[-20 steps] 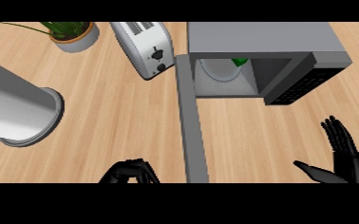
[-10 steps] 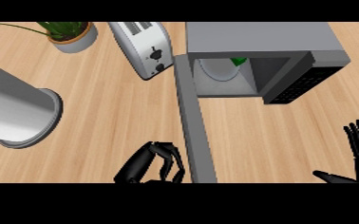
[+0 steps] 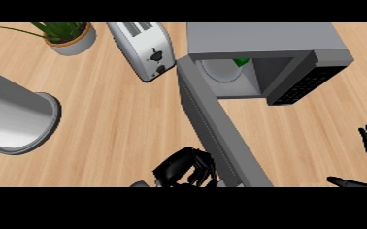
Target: Pick up the milk, place it into the microwave and close the microwave
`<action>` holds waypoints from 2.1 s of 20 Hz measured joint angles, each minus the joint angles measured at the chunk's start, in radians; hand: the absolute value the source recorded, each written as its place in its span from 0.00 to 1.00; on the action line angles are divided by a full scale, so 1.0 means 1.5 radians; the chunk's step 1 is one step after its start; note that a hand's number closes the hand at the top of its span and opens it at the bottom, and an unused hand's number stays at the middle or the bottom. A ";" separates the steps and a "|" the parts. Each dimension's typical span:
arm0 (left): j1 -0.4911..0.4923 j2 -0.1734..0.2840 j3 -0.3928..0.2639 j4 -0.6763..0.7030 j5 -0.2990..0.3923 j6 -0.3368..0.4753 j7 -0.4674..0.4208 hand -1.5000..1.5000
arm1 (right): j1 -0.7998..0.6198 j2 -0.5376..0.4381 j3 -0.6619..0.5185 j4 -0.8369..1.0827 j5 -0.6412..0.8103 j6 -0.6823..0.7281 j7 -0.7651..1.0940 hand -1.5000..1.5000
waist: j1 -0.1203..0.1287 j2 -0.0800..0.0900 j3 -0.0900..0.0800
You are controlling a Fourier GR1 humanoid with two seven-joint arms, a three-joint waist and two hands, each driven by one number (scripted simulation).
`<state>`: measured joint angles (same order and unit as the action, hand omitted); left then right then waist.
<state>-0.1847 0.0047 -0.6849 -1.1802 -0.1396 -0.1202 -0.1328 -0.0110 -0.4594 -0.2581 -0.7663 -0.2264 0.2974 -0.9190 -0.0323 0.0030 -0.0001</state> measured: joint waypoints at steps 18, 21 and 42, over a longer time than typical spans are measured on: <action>-0.206 0.003 -0.218 0.080 0.281 0.296 -0.068 1.00 | -0.022 -0.014 0.060 -0.144 -0.046 0.043 0.063 0.00 | -0.070 0.010 -0.003; -0.242 0.008 -0.221 0.095 0.314 0.324 -0.062 1.00 | -0.027 -0.020 0.068 -0.166 -0.056 0.051 0.078 0.00 | -0.087 0.014 -0.002; -0.507 0.007 -0.152 0.210 0.446 0.428 -0.073 1.00 | -0.112 -0.057 0.110 -0.265 -0.114 0.102 0.164 0.00 | -0.191 0.046 0.001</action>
<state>-0.9453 0.0150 -0.9136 -0.8651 0.5301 0.5213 -0.2418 -0.1786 -0.5456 -0.0937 -1.1633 -0.3974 0.4504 -0.6734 -0.3186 0.0718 0.0015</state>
